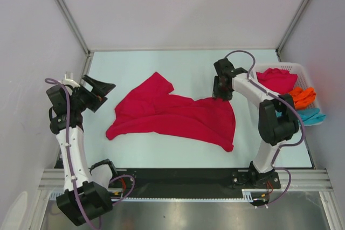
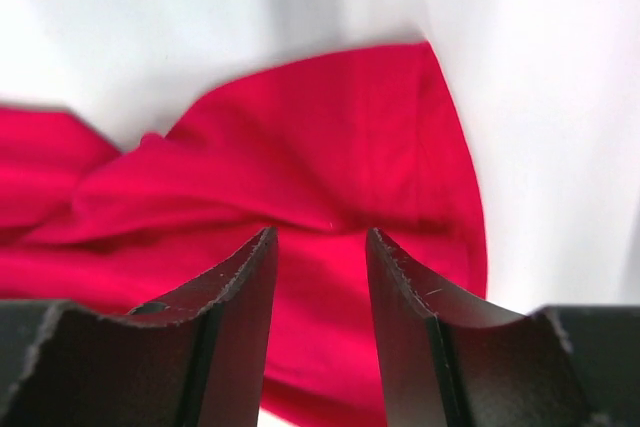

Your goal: Fold and stack the t-shirts

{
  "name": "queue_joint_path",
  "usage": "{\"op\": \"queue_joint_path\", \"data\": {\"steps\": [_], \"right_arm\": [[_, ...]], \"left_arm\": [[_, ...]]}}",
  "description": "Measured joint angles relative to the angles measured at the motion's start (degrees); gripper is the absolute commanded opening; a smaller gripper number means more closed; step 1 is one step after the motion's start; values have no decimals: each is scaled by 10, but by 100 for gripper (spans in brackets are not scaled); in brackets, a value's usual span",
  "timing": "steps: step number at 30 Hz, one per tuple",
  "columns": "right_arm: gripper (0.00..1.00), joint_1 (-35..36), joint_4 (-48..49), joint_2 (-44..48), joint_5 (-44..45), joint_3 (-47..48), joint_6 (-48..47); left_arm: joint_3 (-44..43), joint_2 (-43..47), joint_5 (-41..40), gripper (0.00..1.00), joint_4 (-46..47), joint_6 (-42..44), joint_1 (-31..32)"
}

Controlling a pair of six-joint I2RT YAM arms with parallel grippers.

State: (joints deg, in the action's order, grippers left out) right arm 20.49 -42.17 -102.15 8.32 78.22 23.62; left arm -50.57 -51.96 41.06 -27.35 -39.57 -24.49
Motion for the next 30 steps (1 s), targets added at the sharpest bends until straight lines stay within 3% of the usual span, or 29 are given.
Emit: {"op": "queue_joint_path", "data": {"steps": [13,21,24,27,28,30], "right_arm": [[46,-10,7,-82,-4,21,-25],[40,-16,17,-115,-10,26,-29],[35,-16,20,-121,-14,28,-30],[16,-16,24,-123,-18,30,-32],[0,-16,25,-124,-21,30,-33],[0,-16,28,-124,-23,31,-40]], "left_arm": [[2,-6,3,100,1,0,0],[2,-14,3,100,0,1,0],[2,-17,3,99,0,2,0],[2,-19,3,99,0,2,0],[2,-19,3,99,0,2,0],[2,-20,3,99,0,2,1]]}}
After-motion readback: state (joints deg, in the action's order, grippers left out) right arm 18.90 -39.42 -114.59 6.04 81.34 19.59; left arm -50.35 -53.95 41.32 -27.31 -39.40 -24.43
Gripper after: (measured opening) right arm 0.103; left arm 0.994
